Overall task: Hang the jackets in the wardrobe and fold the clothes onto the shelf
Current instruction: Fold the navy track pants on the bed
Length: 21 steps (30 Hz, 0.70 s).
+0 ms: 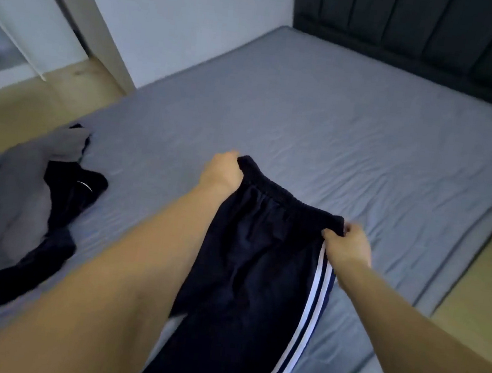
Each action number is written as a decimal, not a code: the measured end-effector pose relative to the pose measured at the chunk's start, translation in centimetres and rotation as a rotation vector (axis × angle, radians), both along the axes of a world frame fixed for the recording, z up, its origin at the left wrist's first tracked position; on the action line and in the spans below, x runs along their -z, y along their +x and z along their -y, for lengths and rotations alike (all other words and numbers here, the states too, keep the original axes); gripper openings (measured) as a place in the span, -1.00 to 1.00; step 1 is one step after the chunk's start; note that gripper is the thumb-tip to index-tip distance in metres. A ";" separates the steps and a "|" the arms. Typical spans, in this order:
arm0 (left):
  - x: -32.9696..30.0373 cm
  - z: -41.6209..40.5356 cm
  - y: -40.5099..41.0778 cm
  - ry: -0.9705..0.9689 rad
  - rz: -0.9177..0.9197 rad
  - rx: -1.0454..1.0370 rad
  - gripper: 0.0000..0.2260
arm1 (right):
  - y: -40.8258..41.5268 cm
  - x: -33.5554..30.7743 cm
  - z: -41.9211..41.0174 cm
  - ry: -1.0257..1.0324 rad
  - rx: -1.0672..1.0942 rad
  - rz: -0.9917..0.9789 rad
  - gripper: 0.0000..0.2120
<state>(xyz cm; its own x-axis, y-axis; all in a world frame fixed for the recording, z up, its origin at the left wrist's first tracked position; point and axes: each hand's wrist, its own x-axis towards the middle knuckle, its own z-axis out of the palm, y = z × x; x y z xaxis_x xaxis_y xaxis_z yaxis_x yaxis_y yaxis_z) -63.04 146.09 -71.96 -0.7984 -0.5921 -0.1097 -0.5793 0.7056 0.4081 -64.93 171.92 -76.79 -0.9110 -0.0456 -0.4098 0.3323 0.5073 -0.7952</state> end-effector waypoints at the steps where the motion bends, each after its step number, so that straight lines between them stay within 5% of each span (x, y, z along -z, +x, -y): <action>1: 3.7 -0.5 -1.1 0.094 -0.015 0.012 -0.71 | -0.6 3.3 -0.5 0.126 0.035 -0.059 -0.68; 4: 15.1 -1.2 -0.2 0.224 0.096 0.097 -0.57 | 0.7 13.0 -0.9 0.462 -0.120 -0.319 -0.45; 9: 31.3 -1.5 8.5 -0.069 0.640 0.176 -0.44 | 3.7 26.3 0.1 0.727 -0.833 -0.357 -0.36; 15: 36.9 -1.9 9.6 -0.332 0.313 0.166 -0.43 | 3.3 32.6 -0.7 0.706 -0.798 -0.574 -0.35; 21: 37.2 -1.8 9.9 -0.359 0.271 0.146 -0.43 | 3.5 31.8 -0.5 0.746 -0.784 -0.589 -0.37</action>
